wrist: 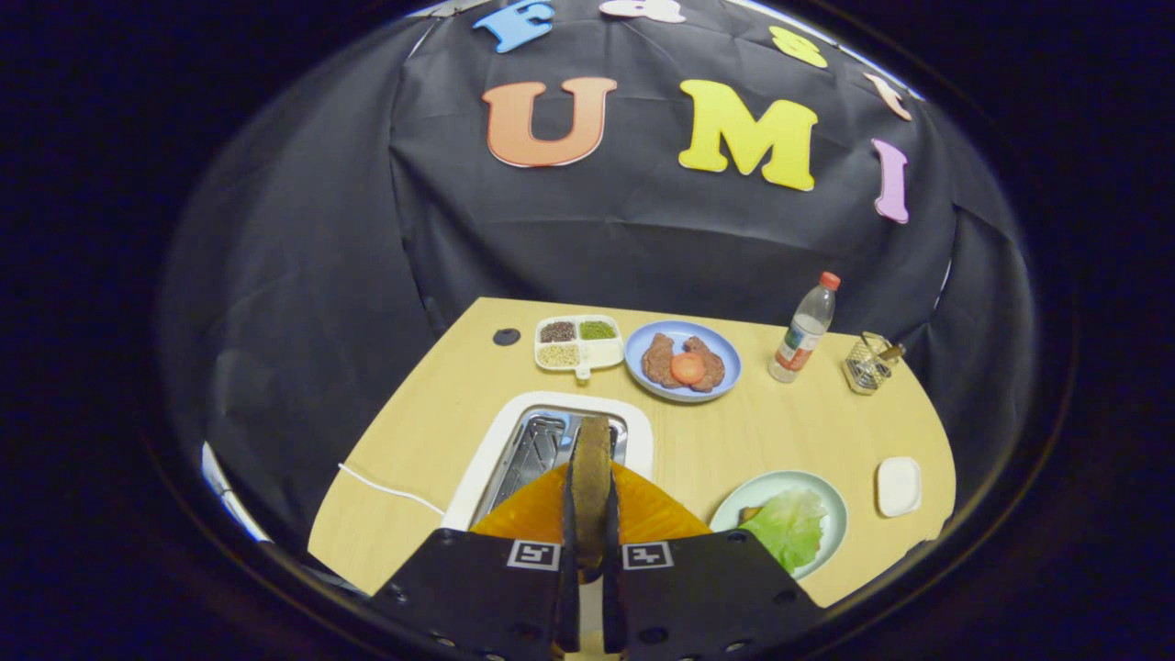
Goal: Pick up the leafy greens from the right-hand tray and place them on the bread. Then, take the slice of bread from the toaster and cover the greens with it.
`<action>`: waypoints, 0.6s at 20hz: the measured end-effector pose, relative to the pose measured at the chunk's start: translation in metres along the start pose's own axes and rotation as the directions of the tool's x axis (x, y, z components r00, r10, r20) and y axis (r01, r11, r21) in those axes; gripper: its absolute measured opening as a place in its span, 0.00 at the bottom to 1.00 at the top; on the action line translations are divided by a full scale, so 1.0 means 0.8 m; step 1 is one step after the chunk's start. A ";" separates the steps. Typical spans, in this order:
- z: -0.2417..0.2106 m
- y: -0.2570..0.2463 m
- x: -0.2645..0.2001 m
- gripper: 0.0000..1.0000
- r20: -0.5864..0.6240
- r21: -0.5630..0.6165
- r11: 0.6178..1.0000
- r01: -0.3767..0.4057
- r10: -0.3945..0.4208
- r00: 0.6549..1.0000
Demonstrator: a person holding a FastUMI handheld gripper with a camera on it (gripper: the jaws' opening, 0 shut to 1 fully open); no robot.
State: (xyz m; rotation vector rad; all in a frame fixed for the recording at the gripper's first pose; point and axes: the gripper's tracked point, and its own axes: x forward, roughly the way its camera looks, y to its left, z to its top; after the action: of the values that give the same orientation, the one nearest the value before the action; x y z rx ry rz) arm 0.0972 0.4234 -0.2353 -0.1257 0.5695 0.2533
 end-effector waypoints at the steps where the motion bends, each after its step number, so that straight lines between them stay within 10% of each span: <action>1: 0.003 -0.001 -0.007 0.10 0.005 0.009 1.000 -0.012 0.012 1.000; 12: 0.026 -0.090 -0.049 0.10 -0.001 0.235 0.971 -0.040 0.041 0.999</action>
State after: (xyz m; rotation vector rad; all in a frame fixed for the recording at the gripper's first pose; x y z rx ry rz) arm 0.0960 0.3505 -0.1931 0.1151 0.6040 0.2233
